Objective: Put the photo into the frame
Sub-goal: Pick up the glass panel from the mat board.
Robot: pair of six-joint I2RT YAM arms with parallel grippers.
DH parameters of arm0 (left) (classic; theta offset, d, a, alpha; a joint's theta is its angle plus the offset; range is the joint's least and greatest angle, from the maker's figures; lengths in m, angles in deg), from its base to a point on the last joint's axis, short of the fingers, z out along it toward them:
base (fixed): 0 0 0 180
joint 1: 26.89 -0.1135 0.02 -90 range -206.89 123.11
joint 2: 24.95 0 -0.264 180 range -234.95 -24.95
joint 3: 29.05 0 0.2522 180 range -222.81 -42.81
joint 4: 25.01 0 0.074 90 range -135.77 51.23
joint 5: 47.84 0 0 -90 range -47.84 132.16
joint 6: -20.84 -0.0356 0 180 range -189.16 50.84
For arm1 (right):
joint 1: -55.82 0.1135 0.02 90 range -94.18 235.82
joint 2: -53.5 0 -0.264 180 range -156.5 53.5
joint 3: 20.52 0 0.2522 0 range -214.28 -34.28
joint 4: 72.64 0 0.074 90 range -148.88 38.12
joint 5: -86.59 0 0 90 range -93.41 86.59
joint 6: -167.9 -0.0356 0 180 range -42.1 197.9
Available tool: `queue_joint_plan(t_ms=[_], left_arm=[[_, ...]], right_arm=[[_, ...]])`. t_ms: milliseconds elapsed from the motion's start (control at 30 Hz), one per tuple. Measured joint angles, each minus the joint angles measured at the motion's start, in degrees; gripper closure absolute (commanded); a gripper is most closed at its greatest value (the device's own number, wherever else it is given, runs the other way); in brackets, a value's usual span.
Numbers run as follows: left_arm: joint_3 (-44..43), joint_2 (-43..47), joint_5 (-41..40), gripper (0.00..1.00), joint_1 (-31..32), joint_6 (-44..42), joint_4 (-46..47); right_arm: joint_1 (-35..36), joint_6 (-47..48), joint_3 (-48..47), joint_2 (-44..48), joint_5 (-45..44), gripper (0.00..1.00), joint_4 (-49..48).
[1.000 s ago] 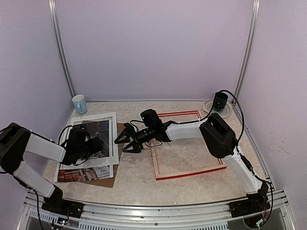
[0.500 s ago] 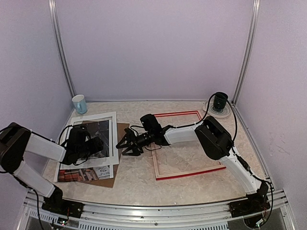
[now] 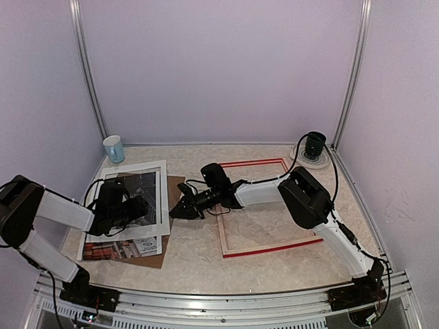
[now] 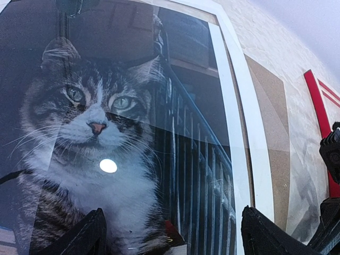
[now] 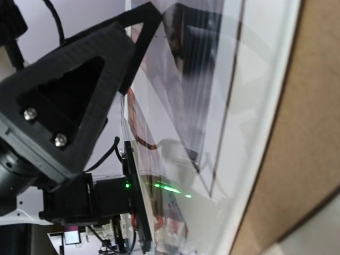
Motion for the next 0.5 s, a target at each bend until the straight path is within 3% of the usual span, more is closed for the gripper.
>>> queue_joint_plan(t_ms=[167, 267, 500], left_arm=[[0.0, 0.3, 0.3, 0.09, 0.0, 0.0, -0.1], [0.5, 1.7, 0.9, 0.01, 0.0, 0.0, -0.2], [4.6, 10.8, 1.2, 0.01, 0.3, 0.1, 0.5]], right_arm=[[0.0, -0.1, 0.0, 0.0, 0.2, 0.95, 0.0], [0.0, 0.1, 0.0, 0.0, 0.2, 0.96, 0.0], [-0.2, 1.3, 1.3, 0.3, 0.0, 1.00, 0.2]])
